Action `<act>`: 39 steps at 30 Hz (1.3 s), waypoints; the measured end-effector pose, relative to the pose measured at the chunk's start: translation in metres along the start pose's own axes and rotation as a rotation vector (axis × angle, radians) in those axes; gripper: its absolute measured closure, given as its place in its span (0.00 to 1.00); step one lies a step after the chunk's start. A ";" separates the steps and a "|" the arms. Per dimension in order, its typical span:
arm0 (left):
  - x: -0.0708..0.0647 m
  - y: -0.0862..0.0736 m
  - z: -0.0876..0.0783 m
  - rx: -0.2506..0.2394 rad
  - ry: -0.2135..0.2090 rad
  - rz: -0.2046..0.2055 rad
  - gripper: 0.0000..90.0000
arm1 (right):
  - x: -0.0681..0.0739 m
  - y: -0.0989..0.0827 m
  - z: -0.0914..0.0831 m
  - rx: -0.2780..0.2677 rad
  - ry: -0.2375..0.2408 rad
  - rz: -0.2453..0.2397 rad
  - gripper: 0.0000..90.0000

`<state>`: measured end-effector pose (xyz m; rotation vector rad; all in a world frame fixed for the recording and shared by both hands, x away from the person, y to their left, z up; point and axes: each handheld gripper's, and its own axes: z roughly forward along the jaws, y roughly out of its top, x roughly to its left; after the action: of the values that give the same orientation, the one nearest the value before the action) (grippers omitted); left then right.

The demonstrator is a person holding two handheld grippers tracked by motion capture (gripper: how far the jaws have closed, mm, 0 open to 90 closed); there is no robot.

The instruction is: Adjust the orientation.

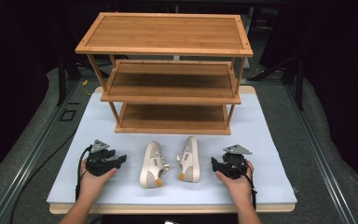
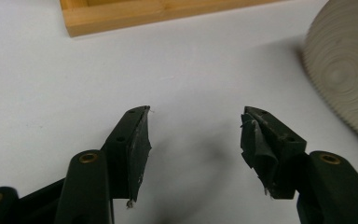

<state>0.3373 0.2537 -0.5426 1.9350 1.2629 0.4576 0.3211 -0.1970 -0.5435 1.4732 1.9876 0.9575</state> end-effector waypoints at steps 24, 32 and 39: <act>-0.013 0.002 -0.018 -0.024 -0.103 -0.010 0.56 | 0.013 0.002 -0.019 -0.038 0.065 -0.034 0.53; -0.017 0.000 -0.022 -0.060 -0.124 -0.001 0.60 | 0.018 0.003 -0.023 -0.043 0.071 -0.039 0.53; -0.020 0.001 -0.023 -0.072 -0.149 -0.031 0.64 | 0.022 0.004 -0.026 -0.058 0.075 -0.052 0.53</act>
<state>0.3143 0.2445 -0.5248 1.8502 1.1635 0.3320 0.2981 -0.1818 -0.5237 1.3665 2.0231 1.0531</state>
